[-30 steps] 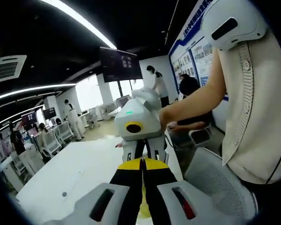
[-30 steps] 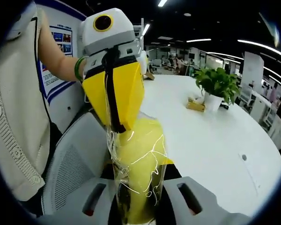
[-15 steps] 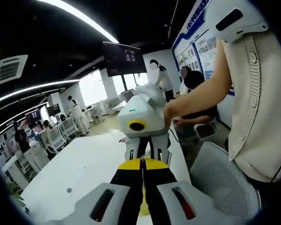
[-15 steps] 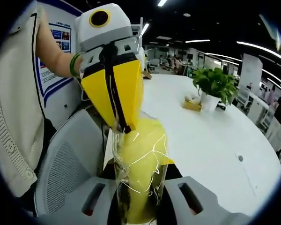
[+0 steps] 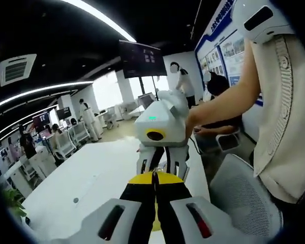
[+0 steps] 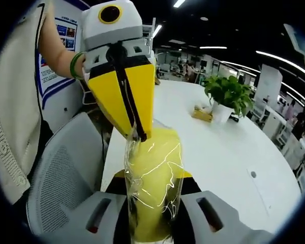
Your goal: Compare the silicone blocks by pressing each to a similar depth, holding the contact briefly, and releasing to observe deformation and rebound differences across the visible hardness samples.
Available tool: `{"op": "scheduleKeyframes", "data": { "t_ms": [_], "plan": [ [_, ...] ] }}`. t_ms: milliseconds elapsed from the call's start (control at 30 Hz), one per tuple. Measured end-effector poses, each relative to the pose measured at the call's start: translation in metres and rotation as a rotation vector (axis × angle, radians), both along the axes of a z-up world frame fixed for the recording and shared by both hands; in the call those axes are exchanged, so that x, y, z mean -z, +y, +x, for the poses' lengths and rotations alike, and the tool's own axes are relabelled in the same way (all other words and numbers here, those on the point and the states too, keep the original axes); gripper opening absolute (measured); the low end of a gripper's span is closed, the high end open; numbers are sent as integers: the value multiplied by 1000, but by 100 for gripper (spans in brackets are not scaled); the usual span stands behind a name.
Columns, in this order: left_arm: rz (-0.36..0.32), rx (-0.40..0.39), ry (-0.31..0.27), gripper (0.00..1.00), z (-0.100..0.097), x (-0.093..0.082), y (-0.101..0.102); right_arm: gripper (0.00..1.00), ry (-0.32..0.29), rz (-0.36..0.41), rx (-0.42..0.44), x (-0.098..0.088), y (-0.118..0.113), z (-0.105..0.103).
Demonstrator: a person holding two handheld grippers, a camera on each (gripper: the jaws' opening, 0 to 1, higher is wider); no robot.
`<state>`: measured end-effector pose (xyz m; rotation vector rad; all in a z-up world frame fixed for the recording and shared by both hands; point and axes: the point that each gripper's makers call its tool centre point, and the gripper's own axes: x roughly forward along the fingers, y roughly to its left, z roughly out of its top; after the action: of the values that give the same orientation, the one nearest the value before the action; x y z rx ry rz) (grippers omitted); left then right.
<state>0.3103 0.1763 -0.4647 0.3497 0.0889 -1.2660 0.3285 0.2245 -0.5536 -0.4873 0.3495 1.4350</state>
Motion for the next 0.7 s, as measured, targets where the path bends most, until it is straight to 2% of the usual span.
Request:
{"op": "scheduleKeyframes", "data": {
  "t_ms": [167,467,567,700],
  "plan": [
    [-3,-10,-6,0,1,-2,1,17,-11,1,-1,-1,0,1],
    [-4,-15,-14,0,2,-4,2,21,37,6,7,-3,0,-1],
    [-3,-17,-11,0,2,-3,2,26,49,-5,26,-1,-1,1],
    [-10,-24,16,0,3,-2,2,30,63,-12,31,1,-3,-1]
  ]
}}
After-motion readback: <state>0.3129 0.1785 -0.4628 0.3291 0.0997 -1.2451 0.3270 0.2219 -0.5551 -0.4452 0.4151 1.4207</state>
